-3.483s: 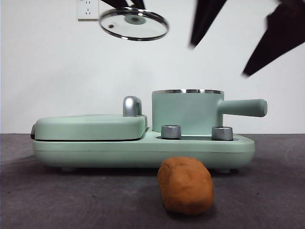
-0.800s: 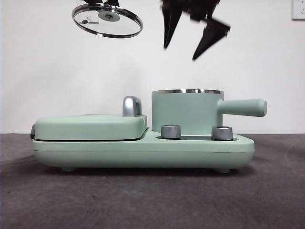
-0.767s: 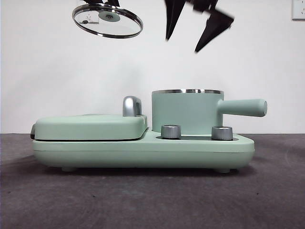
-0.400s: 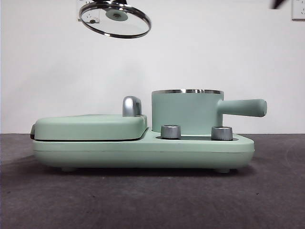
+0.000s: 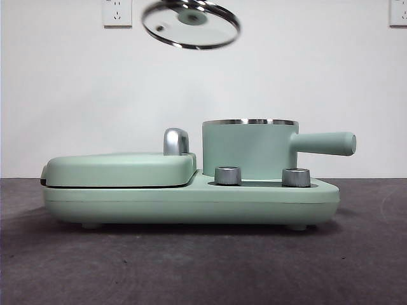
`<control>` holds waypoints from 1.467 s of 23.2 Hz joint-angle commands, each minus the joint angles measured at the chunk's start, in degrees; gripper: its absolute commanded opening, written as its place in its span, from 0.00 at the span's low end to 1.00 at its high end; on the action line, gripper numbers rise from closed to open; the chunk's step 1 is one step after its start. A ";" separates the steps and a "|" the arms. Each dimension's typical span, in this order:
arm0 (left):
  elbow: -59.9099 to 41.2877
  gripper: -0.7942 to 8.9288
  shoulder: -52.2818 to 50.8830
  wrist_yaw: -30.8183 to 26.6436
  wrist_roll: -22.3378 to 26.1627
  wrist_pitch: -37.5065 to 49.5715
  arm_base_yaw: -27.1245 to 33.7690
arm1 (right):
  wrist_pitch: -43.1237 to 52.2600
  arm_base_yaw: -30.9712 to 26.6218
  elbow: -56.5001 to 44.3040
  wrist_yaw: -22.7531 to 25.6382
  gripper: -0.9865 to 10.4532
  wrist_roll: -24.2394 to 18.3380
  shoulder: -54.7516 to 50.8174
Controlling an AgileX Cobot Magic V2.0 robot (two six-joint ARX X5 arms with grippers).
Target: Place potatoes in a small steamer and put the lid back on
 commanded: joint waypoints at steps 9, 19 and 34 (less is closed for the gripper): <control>2.32 0.10 9.27 0.94 5.29 4.87 -5.57 | 7.80 0.33 -8.13 -0.09 0.46 5.51 -19.34; 2.32 0.10 14.71 5.07 5.95 11.34 -5.33 | 7.74 0.35 -8.13 -0.33 0.46 6.40 -19.45; 2.32 0.10 18.45 6.78 5.88 12.66 -5.14 | 7.80 0.33 -8.13 -1.60 0.46 6.45 -19.45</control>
